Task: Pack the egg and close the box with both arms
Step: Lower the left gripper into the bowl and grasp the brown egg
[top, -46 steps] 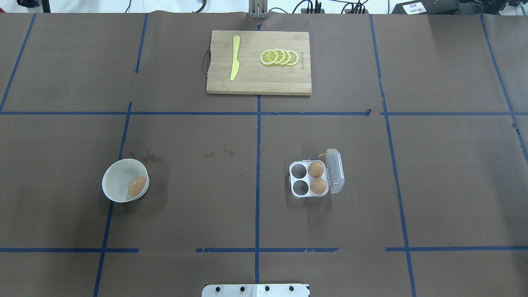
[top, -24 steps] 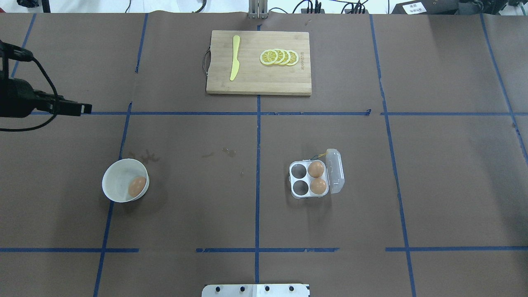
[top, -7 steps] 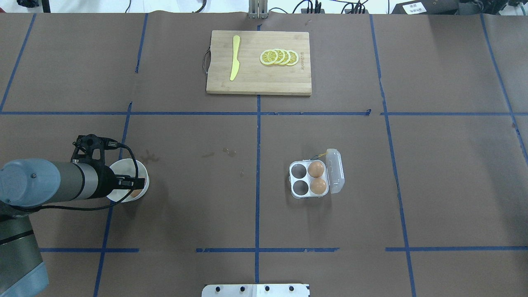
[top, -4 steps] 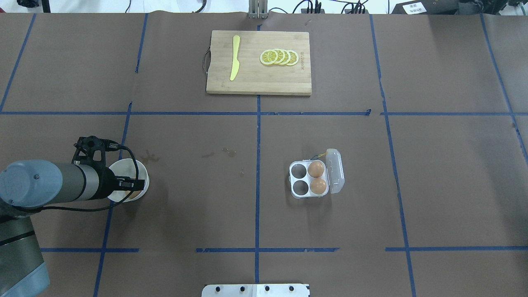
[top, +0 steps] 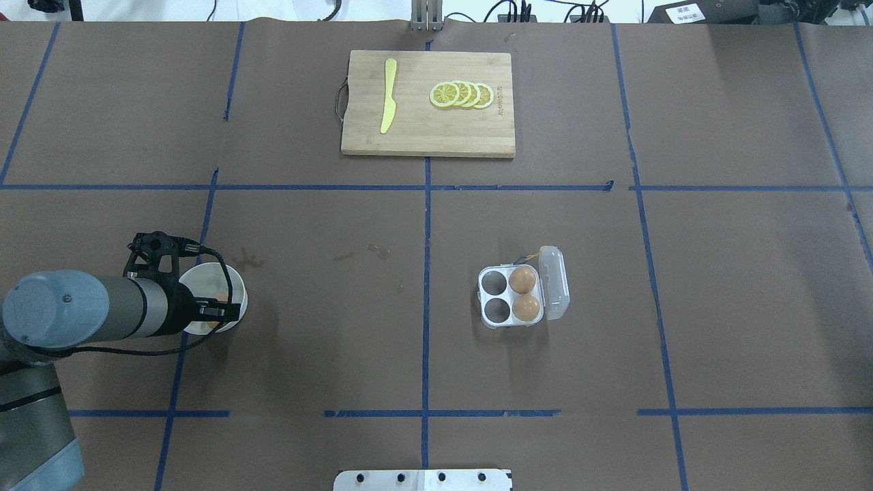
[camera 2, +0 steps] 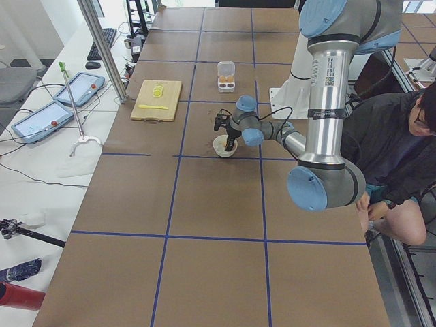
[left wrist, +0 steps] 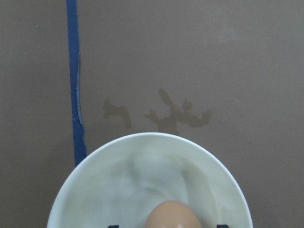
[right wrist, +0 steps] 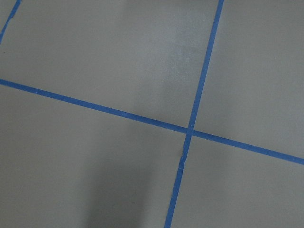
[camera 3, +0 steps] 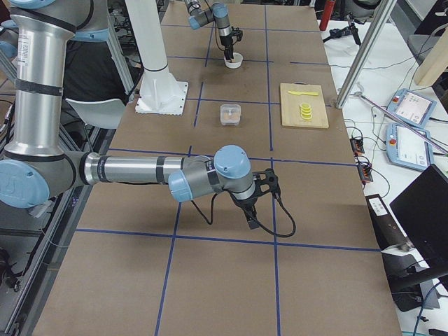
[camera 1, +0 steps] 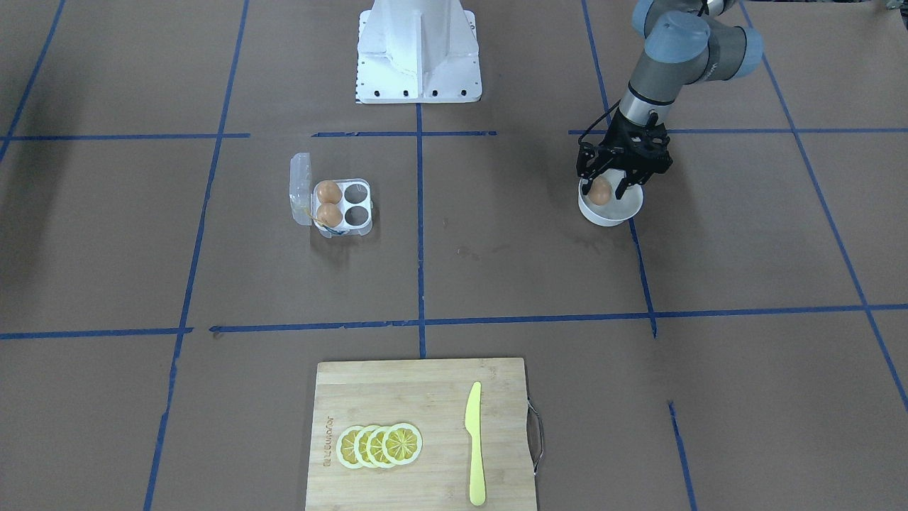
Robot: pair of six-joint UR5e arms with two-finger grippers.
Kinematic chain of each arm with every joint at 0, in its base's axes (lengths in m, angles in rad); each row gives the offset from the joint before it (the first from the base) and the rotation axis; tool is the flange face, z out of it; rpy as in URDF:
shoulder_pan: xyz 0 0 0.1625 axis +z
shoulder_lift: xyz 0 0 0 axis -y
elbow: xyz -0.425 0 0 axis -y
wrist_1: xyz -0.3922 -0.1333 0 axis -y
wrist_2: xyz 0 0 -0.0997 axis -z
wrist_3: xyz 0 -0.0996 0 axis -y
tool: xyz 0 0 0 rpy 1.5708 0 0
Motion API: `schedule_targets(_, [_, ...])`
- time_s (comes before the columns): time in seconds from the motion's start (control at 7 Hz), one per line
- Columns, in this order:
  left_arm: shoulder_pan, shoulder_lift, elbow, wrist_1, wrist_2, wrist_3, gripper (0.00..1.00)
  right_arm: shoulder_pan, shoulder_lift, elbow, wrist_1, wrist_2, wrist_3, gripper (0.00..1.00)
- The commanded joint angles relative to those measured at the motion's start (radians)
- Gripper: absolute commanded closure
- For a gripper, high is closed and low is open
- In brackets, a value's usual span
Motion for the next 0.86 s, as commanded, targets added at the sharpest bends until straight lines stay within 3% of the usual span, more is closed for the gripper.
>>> schedule_targets(0.0, [0.005,0.000,0.004,0.001,0.001,0.000,0.36,0.000,0.001,0.000,0.000,0.000,0.000,0.00])
schedule_targets(0.14, [0.006,0.000,0.003,0.001,0.000,0.002,0.36,0.000,0.001,0.000,0.000,-0.001,0.000,0.00])
schedule_targets(0.29, [0.009,0.000,0.003,0.001,0.000,0.002,0.44,0.000,0.001,0.000,0.002,-0.001,0.000,0.00])
schedule_targets(0.43, [0.009,0.000,0.001,0.001,0.000,0.002,0.63,0.000,0.001,0.000,0.002,0.000,0.000,0.00])
schedule_targets(0.57, [0.006,0.001,-0.005,0.001,0.000,0.003,0.93,0.000,0.001,0.000,0.000,0.000,0.000,0.00])
schedule_targets(0.71, [-0.006,0.009,-0.015,0.001,0.000,0.012,1.00,0.000,0.001,0.000,0.000,0.000,0.000,0.00])
